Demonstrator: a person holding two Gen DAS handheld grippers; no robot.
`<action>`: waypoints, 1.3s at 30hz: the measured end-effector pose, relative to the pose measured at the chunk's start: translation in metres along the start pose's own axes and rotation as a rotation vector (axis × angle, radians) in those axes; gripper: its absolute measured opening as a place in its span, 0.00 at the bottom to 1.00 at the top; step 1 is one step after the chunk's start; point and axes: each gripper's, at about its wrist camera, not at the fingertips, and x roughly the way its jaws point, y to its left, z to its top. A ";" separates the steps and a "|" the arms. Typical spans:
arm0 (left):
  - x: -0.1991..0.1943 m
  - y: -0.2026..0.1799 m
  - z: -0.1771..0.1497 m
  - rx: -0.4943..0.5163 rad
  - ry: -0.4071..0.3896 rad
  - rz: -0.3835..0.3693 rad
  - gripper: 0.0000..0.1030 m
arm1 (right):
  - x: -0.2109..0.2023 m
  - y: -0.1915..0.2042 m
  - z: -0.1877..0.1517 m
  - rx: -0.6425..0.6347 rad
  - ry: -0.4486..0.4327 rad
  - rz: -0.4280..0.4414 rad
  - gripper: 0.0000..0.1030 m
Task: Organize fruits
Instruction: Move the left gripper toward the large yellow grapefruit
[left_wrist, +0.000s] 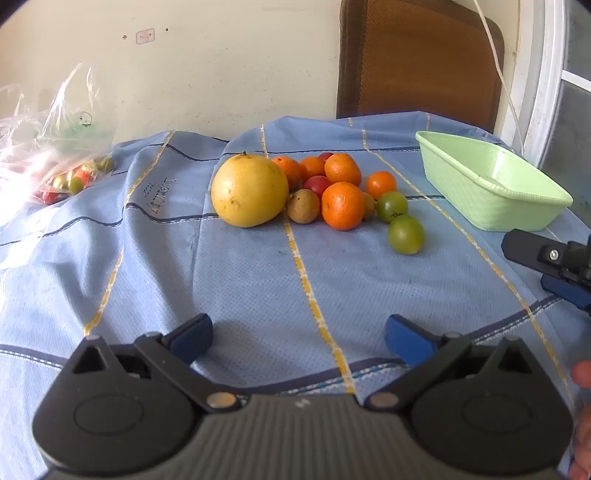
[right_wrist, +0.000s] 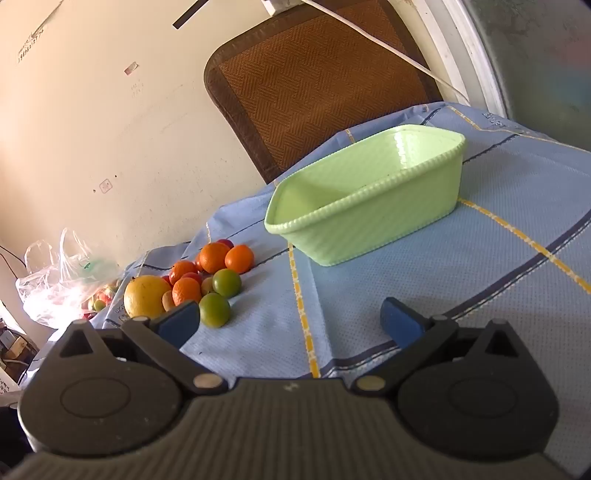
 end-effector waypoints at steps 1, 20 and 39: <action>0.000 0.000 0.000 0.001 -0.002 -0.002 1.00 | 0.000 0.000 0.000 0.004 0.001 0.001 1.00; -0.018 0.098 -0.002 -0.221 -0.170 0.105 0.86 | 0.007 0.061 0.004 -0.358 -0.008 0.027 0.76; -0.035 0.121 -0.016 -0.363 -0.347 0.135 0.82 | 0.144 0.169 0.008 -0.751 0.190 0.142 0.71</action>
